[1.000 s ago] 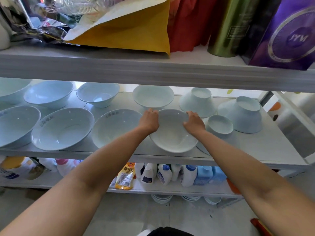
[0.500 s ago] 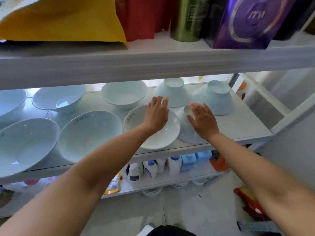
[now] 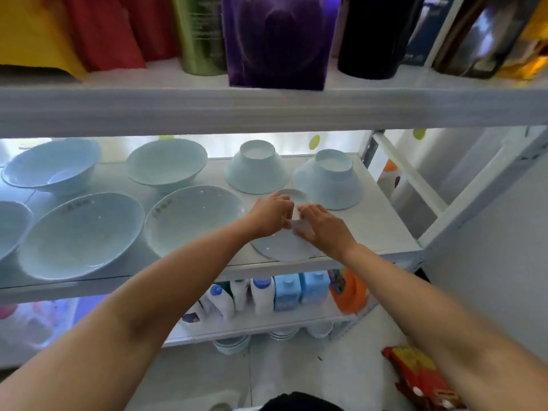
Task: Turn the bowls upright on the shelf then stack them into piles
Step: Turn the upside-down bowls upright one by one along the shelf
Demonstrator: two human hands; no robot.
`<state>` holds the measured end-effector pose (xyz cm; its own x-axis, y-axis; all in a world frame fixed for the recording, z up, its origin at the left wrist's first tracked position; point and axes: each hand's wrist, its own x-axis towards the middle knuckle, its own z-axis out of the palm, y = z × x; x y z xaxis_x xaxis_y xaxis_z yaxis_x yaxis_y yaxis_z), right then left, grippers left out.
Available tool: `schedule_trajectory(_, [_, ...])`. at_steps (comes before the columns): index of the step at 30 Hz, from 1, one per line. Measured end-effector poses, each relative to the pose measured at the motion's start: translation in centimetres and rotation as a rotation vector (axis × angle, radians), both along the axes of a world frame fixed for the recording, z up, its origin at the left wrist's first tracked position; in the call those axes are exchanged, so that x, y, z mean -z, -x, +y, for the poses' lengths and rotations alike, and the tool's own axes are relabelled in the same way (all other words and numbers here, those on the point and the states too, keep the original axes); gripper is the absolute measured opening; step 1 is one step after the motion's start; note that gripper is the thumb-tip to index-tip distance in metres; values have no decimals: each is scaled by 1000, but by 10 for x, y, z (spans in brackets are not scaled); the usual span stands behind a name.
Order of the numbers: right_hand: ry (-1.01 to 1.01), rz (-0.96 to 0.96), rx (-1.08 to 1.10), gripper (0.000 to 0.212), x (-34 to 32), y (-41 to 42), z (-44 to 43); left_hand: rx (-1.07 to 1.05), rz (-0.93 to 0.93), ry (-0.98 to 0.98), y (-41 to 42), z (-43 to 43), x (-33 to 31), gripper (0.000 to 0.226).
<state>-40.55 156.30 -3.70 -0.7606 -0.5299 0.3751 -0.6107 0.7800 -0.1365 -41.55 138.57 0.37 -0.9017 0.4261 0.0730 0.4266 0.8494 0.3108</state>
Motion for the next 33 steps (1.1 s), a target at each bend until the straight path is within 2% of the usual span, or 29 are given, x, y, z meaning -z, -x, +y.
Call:
schedule_trajectory(5, [-81,-34,-212,102,11,6,39,-171,-134,-200,-9,17,-6,14])
schedule_trajectory(7, [-98,-16,-264,111,13,7,49,-234,-183,-277,-13,21,-13,11])
schedule_trajectory(11, [73,163,-216,84,0,13,50,-344,-293,-502,-18,28,-43,32])
schedule_trajectory(14, [291,253,-158,45,-27,28,45,-489,-324,-643,-14,29,-57,26])
schedule_trajectory(16, [403,206,-65,21,-51,35,37,-574,-343,-712,-14,31,-63,20])
schedule_trajectory(17, [414,140,3,20,-61,39,33,-585,-343,-700,-13,31,-64,18])
schedule_trajectory(19, [306,-19,135,36,-73,44,26,-582,-327,-656,-10,32,-66,20])
schedule_trajectory(21, [241,-157,204,42,-74,47,23,-651,-349,-767,-7,28,-65,26])
schedule_trajectory(23, [248,-262,236,41,-67,48,24,-761,-342,-781,0,18,-58,36])
schedule_trajectory(26, [280,-418,279,45,-52,50,23,-794,-314,-639,10,12,-47,56])
schedule_trajectory(27, [297,-467,300,46,-48,50,22,-797,-296,-608,10,13,-45,57])
schedule_trajectory(31, [322,-623,384,46,-41,62,19,-735,-271,-521,20,13,-36,29])
schedule_trajectory(33, [320,-675,407,46,-39,68,17,-719,-263,-457,22,11,-32,25])
